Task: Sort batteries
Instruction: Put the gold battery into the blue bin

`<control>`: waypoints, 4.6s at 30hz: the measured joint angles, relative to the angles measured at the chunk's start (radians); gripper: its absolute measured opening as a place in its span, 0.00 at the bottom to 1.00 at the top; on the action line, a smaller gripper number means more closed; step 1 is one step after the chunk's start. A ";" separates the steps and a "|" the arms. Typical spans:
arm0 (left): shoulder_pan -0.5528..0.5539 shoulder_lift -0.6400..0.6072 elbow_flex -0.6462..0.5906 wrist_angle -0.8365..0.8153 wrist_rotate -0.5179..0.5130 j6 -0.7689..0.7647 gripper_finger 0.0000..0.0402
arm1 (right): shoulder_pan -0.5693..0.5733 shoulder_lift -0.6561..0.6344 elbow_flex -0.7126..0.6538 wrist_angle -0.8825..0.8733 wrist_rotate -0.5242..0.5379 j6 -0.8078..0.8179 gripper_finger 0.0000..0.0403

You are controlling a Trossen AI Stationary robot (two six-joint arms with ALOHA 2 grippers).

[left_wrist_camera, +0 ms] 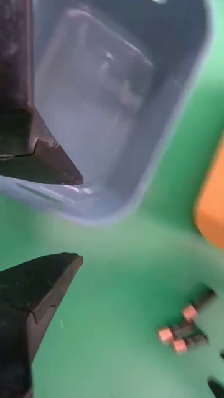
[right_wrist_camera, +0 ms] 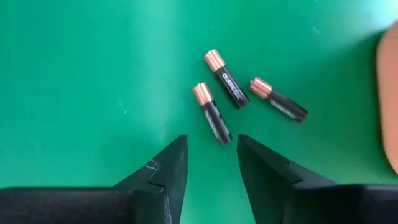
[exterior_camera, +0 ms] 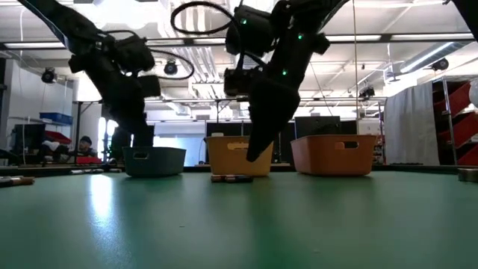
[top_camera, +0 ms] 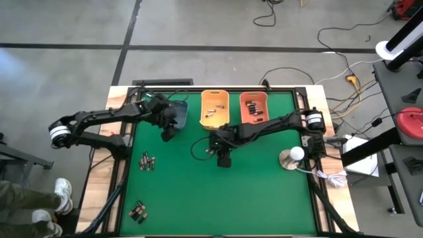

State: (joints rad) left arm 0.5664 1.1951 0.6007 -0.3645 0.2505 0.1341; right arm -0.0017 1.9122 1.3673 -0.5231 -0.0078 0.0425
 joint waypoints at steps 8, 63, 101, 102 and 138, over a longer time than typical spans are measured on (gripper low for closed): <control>-0.102 -0.018 0.118 0.020 -0.012 -0.064 0.42 | 0.022 -0.187 0.009 -0.156 0.119 0.130 0.32; -0.565 0.605 0.111 0.636 -0.390 -0.313 0.38 | 0.159 -0.438 -0.037 -0.241 0.428 0.432 0.16; -0.422 0.047 0.106 0.239 -0.469 -0.201 0.03 | 0.122 -0.439 -0.033 -0.287 0.431 0.411 0.16; -0.387 0.017 0.106 0.214 -0.469 -0.207 0.03 | 0.121 -0.439 -0.033 -0.286 0.431 0.411 0.16; 0.081 0.481 0.339 -0.175 -0.288 -0.453 0.03 | 0.124 -0.439 -0.033 -0.265 0.427 0.484 0.21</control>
State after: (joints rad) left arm 0.6475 1.6762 0.9397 -0.5394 -0.0380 -0.3190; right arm 0.1219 1.4734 1.3343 -0.7879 0.4191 0.5266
